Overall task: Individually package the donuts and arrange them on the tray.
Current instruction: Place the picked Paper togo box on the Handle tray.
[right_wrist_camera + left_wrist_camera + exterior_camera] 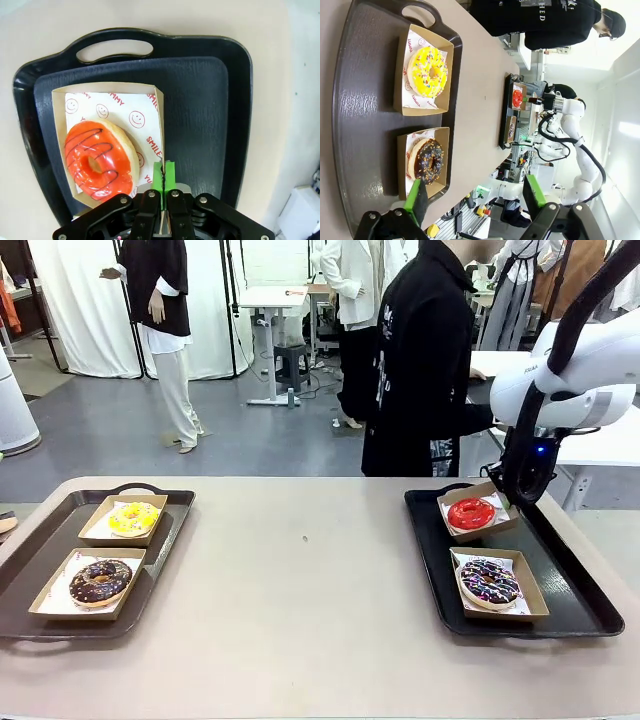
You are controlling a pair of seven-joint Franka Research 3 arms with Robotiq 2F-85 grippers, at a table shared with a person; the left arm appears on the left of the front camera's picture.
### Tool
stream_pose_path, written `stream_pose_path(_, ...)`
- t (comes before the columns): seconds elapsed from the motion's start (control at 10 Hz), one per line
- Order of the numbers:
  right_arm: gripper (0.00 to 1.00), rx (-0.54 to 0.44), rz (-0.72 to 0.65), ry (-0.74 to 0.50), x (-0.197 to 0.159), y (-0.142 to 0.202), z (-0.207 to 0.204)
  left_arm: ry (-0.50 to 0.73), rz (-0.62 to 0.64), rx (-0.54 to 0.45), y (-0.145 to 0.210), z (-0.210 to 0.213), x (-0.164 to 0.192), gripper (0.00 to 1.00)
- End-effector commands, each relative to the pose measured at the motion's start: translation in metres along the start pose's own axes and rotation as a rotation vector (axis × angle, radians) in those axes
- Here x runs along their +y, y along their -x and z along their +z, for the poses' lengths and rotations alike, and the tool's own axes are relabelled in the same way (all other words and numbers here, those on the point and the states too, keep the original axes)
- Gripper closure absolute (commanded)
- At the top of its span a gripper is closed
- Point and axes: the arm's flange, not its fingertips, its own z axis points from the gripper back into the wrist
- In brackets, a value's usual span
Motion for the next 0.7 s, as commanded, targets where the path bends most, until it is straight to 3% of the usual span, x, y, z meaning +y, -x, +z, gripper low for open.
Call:
stream_pose_path(0.0,0.99,0.026,-0.007,-0.018,-0.0037,-0.0108,-0.0062,0.0,-0.017,0.003,0.0022,0.0025,0.0008,0.0)
stream_pose_path(0.3,0.99,0.021,-0.013,-0.011,-0.0042,-0.011,-0.0111,0.0,-0.017,0.003,0.0022,0.0025,0.0008,0.0)
stream_pose_path(0.6,0.3,0.014,-0.014,-0.013,-0.0034,-0.0082,-0.0056,0.0,-0.017,0.003,0.0022,0.0025,0.0008,0.0)
